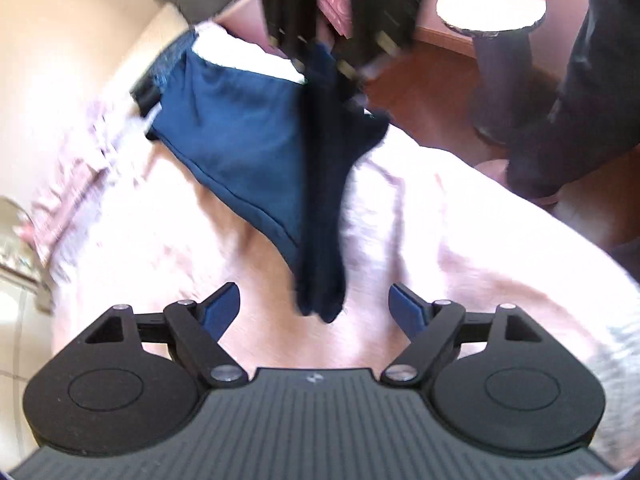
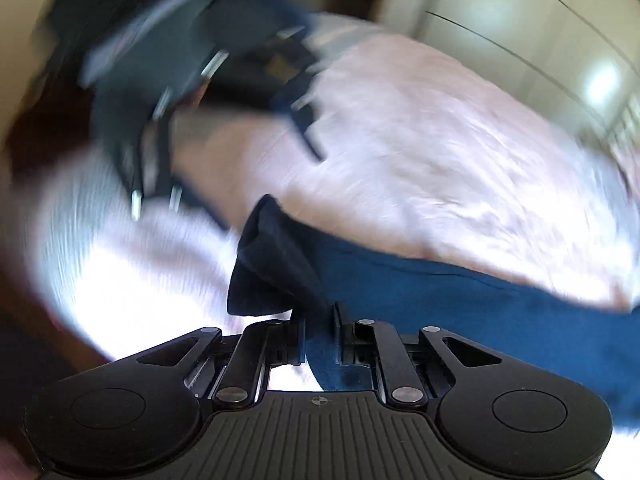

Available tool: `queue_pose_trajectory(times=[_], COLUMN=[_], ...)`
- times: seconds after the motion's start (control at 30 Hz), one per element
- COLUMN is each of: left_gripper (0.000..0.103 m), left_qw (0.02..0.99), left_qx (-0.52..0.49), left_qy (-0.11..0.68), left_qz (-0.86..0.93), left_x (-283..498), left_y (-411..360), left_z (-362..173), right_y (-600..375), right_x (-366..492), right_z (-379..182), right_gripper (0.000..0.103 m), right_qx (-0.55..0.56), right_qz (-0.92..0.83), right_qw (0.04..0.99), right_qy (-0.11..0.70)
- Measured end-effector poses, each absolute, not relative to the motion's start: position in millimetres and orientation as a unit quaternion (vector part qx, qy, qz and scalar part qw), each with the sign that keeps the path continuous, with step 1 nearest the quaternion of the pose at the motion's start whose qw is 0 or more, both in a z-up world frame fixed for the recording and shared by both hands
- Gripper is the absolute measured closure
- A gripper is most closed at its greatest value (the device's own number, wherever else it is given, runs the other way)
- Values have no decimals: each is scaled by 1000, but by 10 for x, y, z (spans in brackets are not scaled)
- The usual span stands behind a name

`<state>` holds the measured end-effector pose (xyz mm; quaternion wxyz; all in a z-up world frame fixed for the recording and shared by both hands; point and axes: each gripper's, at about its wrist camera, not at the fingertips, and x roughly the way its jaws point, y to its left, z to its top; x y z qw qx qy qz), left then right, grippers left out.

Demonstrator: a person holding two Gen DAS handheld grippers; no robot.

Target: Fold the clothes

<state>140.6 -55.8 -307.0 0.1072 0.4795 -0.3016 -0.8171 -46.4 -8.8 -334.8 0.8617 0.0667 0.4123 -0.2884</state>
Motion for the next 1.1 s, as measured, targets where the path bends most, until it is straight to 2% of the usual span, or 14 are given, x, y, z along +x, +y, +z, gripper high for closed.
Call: queue_pose_trajectory(times=[0.1, 0.13, 0.17, 0.2, 0.23, 0.27, 0.43, 0.6, 0.7, 0.83, 1.0, 1.1], left_gripper=[24, 30, 49, 60, 78, 80, 82, 82, 82, 82, 81, 77], left_qw=[98, 93, 88, 83, 81, 80, 69, 56, 45, 31, 6, 8], left_qx=[455, 449, 445, 446, 448, 449, 430, 431, 446, 477, 519, 551], left_qy=[-332, -337, -340, -335, -330, -323, -290, -248, -223, -191, -127, -85], left_qz=[-821, -822, -824, -826, -827, -829, -852, -866, -866, -857, -846, -830], left_x=[1249, 1187, 1126, 1075, 1034, 1000, 916, 176, -460, -1379, -2345, -2669], left_y=[-689, -741, -795, -852, -900, -944, -1116, -1735, -2175, -2834, -3565, -3908], left_z=[-3056, -3034, -3009, -2964, -2902, -2832, -2256, -1821, -1740, -1983, -2583, -2924], right_y=[-388, -472, -542, -596, -646, -685, -630, -881, -1292, -1963, -2709, -2955], right_x=[-660, -710, -748, -768, -786, -802, -982, -1443, -1886, -2638, -3562, -4043], right_z=[-3101, -3054, -3019, -2999, -2976, -2945, -2590, -2204, -2124, -2179, -2742, -3098], right_gripper=[92, 92, 92, 92, 92, 92, 92, 92, 92, 92, 92, 92], right_qx=[149, 169, 184, 194, 204, 213, 241, 271, 298, 344, 443, 503], right_qz=[-308, -312, -313, -316, -320, -323, -348, -414, -447, -468, -483, -488], right_qw=[862, 860, 859, 858, 855, 853, 848, 833, 818, 799, 747, 707], right_qy=[375, 367, 360, 356, 353, 351, 319, 248, 206, 157, 113, 95])
